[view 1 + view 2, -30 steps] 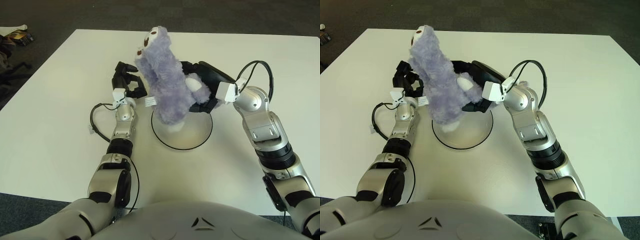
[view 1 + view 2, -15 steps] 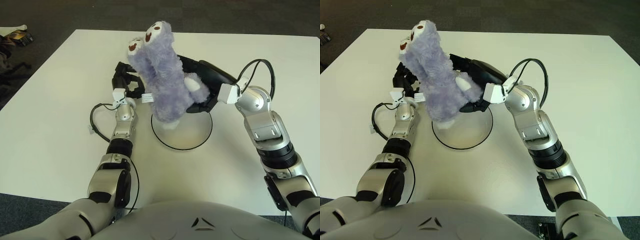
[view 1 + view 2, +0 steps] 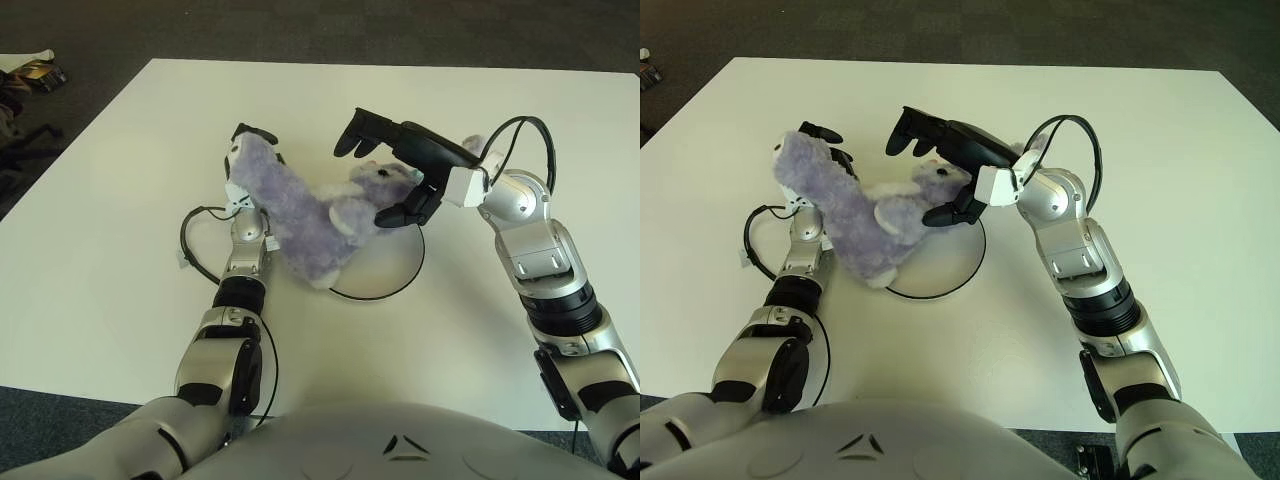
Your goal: Put the doll into the plate.
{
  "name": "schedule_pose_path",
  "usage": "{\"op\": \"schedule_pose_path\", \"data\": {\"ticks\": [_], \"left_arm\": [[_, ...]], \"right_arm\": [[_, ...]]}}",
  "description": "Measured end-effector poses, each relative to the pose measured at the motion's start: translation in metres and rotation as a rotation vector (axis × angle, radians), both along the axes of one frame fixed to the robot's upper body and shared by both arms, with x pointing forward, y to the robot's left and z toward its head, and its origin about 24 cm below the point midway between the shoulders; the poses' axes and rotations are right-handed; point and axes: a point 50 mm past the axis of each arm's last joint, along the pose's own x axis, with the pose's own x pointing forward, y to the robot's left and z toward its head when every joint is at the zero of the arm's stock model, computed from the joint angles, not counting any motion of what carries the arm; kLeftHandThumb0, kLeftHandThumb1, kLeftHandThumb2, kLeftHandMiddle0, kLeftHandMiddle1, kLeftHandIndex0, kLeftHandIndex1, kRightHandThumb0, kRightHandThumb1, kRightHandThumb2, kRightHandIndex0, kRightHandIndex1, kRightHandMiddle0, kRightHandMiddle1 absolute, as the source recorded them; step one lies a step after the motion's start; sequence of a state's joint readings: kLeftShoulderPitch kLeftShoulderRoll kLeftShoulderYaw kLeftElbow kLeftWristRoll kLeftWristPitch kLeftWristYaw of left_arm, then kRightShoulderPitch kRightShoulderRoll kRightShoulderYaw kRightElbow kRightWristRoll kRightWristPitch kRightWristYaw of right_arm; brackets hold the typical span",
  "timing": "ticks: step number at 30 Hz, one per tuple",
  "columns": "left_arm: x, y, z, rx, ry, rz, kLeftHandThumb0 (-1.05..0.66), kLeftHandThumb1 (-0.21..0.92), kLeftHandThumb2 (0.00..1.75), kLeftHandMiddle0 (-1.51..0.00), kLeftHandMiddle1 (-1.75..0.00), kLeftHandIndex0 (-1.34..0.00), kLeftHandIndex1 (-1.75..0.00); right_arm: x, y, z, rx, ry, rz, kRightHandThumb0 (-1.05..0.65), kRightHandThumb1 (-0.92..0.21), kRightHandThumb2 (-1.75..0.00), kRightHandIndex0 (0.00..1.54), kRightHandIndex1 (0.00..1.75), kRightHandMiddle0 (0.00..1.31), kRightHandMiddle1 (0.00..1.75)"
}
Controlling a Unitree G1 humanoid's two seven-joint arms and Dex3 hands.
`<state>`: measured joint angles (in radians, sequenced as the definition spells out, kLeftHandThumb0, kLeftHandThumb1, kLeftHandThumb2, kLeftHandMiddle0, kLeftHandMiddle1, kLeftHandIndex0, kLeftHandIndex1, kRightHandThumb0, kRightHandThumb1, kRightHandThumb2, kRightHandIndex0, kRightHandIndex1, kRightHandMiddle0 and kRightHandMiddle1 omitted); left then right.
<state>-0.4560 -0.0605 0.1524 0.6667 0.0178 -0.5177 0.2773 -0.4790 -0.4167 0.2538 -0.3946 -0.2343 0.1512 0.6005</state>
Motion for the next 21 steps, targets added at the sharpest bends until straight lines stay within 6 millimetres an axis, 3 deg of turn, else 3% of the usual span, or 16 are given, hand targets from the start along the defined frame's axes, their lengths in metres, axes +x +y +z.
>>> {"op": "schedule_pose_path", "data": {"ticks": [12,21], "left_arm": [[-0.0004,0.0003,0.0003,0.002,0.001,0.003,-0.01,0.17,1.50,-0.61,-1.75,-0.60,-1.75],[-0.0007,0.0006,0.0006,0.001,-0.001,0.004,-0.01,0.16,1.50,-0.61,-1.75,-0.60,-1.75]], "right_arm": [[0.0004,-0.0026,-0.0005,-0.017,0.025,0.032,-0.44,-0.21,-1.08,0.17,0.85,0.00,1.14],[0.0010,-0.0043,0.0014,-0.031,0.029,0.047,-0.42,-0.20,-1.08,0.14,0.87,0.00,1.11]]}}
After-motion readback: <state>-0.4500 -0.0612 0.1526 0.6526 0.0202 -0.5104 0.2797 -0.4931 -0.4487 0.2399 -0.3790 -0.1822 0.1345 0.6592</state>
